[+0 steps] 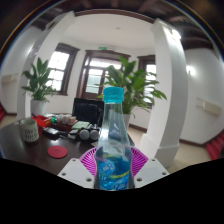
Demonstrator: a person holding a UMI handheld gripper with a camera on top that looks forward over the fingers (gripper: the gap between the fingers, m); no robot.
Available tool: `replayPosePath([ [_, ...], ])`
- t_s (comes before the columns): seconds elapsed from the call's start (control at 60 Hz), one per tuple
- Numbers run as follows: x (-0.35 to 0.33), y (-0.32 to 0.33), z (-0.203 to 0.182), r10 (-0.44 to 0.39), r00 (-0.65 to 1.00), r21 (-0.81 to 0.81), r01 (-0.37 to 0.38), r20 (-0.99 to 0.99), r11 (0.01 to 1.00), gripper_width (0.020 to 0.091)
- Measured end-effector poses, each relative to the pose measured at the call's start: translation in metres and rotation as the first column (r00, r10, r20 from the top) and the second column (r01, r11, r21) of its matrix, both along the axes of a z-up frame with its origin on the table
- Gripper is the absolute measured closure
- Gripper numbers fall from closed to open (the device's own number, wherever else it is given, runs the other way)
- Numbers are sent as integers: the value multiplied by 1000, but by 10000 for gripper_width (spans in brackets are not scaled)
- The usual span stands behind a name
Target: Pour water
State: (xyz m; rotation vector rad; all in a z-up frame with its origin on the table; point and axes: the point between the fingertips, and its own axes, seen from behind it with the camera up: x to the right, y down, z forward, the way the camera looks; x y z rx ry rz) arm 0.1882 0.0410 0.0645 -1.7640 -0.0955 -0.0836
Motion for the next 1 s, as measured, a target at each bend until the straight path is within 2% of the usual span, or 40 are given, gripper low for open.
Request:
replayPosePath([
  [0.117,-45,20,20,93,968,-17,-92,234,996,710],
  [0.217,-95,47,35,163,861,-31,-169,482,985,710],
  [0.317,-143,74,42,212,666,-56,-249,716,967,708],
  [0.45,-189,104,35,219,318,-123,-296,922,947,712],
  [0.567,-226,123,41,154,60,-128,-312,986,942,710],
  [0.717,-251,138,49,96,-168,-149,-337,981,930,705],
  [0.883,-276,147,57,4,-363,-146,-364,932,920,701],
  [1.0,-283,150,64,-49,-456,-127,-347,889,929,701],
])
